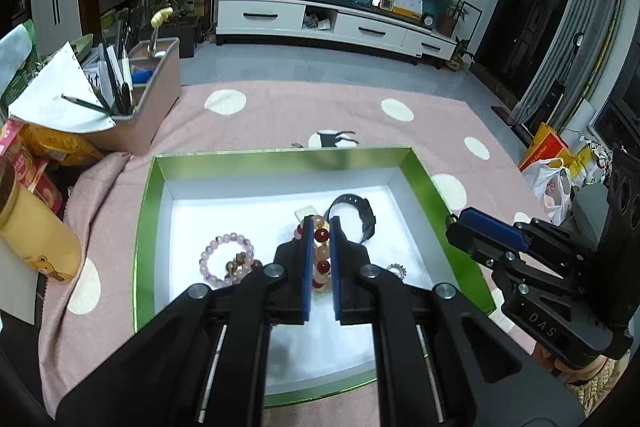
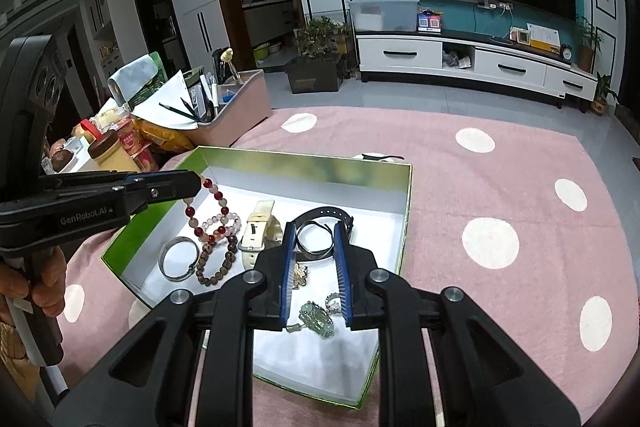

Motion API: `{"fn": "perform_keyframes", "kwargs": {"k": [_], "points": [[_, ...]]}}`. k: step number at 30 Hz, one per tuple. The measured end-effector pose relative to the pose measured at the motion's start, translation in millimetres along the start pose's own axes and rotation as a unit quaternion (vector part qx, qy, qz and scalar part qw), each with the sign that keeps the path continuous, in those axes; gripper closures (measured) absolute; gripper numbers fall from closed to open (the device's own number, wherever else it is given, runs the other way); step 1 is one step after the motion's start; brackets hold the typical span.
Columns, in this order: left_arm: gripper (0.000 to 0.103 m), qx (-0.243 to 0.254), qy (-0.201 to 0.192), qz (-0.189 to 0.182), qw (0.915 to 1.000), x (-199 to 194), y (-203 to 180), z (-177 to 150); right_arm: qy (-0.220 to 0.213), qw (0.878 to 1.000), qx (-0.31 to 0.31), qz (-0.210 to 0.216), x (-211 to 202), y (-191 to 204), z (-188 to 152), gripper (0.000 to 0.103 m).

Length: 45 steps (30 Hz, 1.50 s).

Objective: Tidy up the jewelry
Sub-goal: 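Carry the red bead bracelet and dark ring over the green box, then lower the bracelet and ring into the box and open both tools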

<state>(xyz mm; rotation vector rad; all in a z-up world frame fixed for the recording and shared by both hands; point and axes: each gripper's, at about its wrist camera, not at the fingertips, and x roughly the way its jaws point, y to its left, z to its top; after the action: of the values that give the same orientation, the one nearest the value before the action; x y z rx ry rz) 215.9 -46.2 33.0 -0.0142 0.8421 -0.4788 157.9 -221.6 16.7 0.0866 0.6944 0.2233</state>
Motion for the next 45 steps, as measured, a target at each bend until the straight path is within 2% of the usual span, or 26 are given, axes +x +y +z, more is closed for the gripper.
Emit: {"fn": "perform_keyframes", "kwargs": {"k": [17, 45], "points": [[0.096, 0.005, 0.036, 0.011, 0.9993, 23.5, 2.0, -20.4, 0.022, 1.0, -0.002, -0.007, 17.2, -1.3, -5.1, 0.084], [0.096, 0.022, 0.054, 0.038, 0.9976, 37.6, 0.1, -29.2, 0.047, 0.999, -0.006, -0.012, 35.3, -3.6, -7.1, 0.084]]}}
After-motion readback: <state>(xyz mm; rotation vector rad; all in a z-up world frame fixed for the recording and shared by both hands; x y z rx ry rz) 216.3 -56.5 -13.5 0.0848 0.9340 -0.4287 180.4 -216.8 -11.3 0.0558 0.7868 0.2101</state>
